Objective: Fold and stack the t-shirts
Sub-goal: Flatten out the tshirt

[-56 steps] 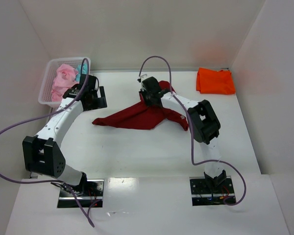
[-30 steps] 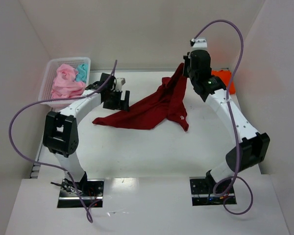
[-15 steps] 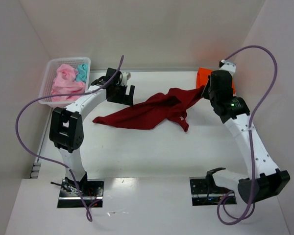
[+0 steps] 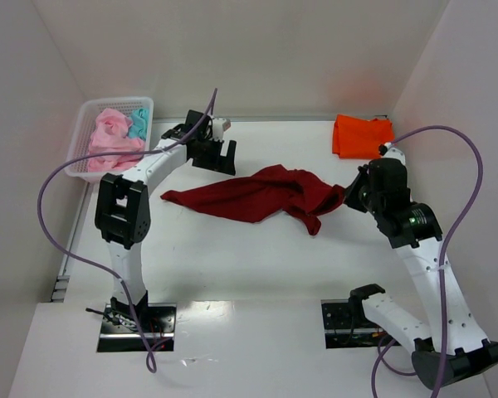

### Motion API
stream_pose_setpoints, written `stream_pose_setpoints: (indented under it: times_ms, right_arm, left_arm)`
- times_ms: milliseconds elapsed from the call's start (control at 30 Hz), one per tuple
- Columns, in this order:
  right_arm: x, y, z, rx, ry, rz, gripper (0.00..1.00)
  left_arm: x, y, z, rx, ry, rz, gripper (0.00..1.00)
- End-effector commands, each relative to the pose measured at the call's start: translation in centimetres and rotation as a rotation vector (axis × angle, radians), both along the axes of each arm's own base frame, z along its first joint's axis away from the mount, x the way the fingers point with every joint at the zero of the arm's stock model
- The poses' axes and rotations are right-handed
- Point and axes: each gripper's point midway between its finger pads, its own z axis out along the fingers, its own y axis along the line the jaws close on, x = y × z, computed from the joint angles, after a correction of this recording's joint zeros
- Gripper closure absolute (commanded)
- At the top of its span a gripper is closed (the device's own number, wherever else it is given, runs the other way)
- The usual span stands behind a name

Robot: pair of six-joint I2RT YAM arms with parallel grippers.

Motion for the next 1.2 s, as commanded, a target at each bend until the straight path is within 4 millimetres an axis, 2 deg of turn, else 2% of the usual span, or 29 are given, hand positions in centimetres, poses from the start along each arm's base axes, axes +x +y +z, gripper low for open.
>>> stream_pose_setpoints:
  times_ms: [0, 33, 100, 133, 167, 233, 333, 400, 433, 467, 500, 533, 600, 633, 700, 733, 767, 800, 833, 933, 1000, 1033, 1167]
  right_arm:
    - [-1.7, 1.1, -0.6, 0.064, 0.04, 0.052, 0.99]
    - [-1.8, 1.1, -1.0, 0.053, 0.05, 0.058, 0.99]
    - [-1.8, 1.4, -0.7, 0.058, 0.044, 0.08, 0.99]
    - [-1.6, 1.7, -0.4, 0.068, 0.032, 0.09, 0.99]
    - [-1.3, 2.0, 0.1, 0.073, 0.008, 0.111, 0.99]
    - [-0.9, 2.8, 1.6, 0.095, -0.043, 0.156, 0.99]
    - [-1.1, 3.5, 3.0, 0.116, -0.081, 0.201, 0.99]
    - [-1.7, 3.8, 2.5, 0.118, -0.052, 0.226, 0.99]
    - [-1.7, 3.8, 2.1, 0.116, -0.033, 0.225, 0.99]
    - [-1.7, 3.8, 1.6, 0.114, -0.022, 0.225, 0.99]
    - [-2.0, 3.8, 0.7, 0.111, 0.007, 0.223, 0.99]
    - [-2.2, 3.8, 1.0, 0.121, 0.0, 0.218, 0.99]
    - [-2.6, 3.7, 0.1, 0.118, 0.021, 0.217, 0.99]
    - [-2.6, 3.7, 0.1, 0.118, 0.021, 0.217, 0.99]
    - [-2.8, 3.6, -0.6, 0.122, 0.047, 0.21, 0.99]
    - [-3.1, 3.6, -1.1, 0.12, 0.066, 0.209, 0.99]
    - [-3.2, 3.6, -1.3, 0.118, 0.075, 0.208, 0.99]
    - [-3.2, 3.5, -1.3, 0.118, 0.076, 0.208, 0.99]
    - [-3.2, 3.4, -1.3, 0.113, 0.074, 0.201, 0.99]
    - [-2.9, 3.3, -1.2, 0.102, 0.063, 0.199, 0.99]
    - [-2.7, 3.3, -1.1, 0.094, 0.065, 0.204, 0.99]
    - [-2.6, 3.3, -0.9, 0.095, 0.056, 0.204, 0.99]
    - [-2.0, 3.0, -1.3, 0.066, 0.061, 0.201, 0.99]
  left_arm:
    - [1.1, -2.3, 2.0, -0.062, -0.077, -0.113, 0.0]
    - [0.9, -2.8, 1.3, -0.054, -0.069, -0.133, 0.0]
    - [1.4, -3.3, 1.2, -0.041, -0.073, -0.145, 0.0]
    - [1.2, -3.0, 0.1, -0.022, -0.047, -0.137, 0.0]
    - [1.2, -3.5, 0.4, -0.025, -0.055, -0.146, 0.0]
    - [1.0, -4.0, -0.8, -0.014, -0.036, -0.163, 0.0]
    - [1.4, -5.0, -1.4, 0.011, -0.069, -0.193, 0.0]
    - [1.8, -5.8, -1.6, 0.025, -0.08, -0.197, 0.0]
    - [1.9, -6.6, -2.4, 0.028, -0.071, -0.211, 0.0]
    - [2.4, -6.6, -2.5, 0.037, -0.08, -0.202, 0.0]
    - [3.0, -7.5, -1.8, 0.024, -0.101, -0.204, 0.0]
    - [3.5, -7.7, -2.3, 0.021, -0.108, -0.204, 0.0]
    - [3.8, -8.5, -2.8, 0.015, -0.102, -0.183, 0.0]
    - [4.3, -8.8, -2.4, -0.003, -0.121, -0.171, 0.0]
    - [4.3, -9.2, -2.9, -0.001, -0.118, -0.162, 0.0]
    - [4.1, -9.9, -3.9, 0.003, -0.108, -0.175, 0.0]
    - [4.3, -10.0, -3.5, -0.001, -0.118, -0.174, 0.03]
    - [3.9, -10.5, -4.9, 0.008, -0.094, -0.186, 0.05]
    - [3.2, -11.1, -4.8, 0.016, -0.087, -0.208, 0.08]
    - [1.8, -11.8, -6.2, 0.04, -0.046, -0.229, 0.32]
    - [1.2, -11.4, -5.9, 0.04, -0.046, -0.229, 0.51]
    - [0.3, -11.0, -6.9, 0.046, -0.019, -0.222, 0.56]
    - [-1.8, -10.0, -7.6, 0.051, 0.025, -0.22, 0.77]
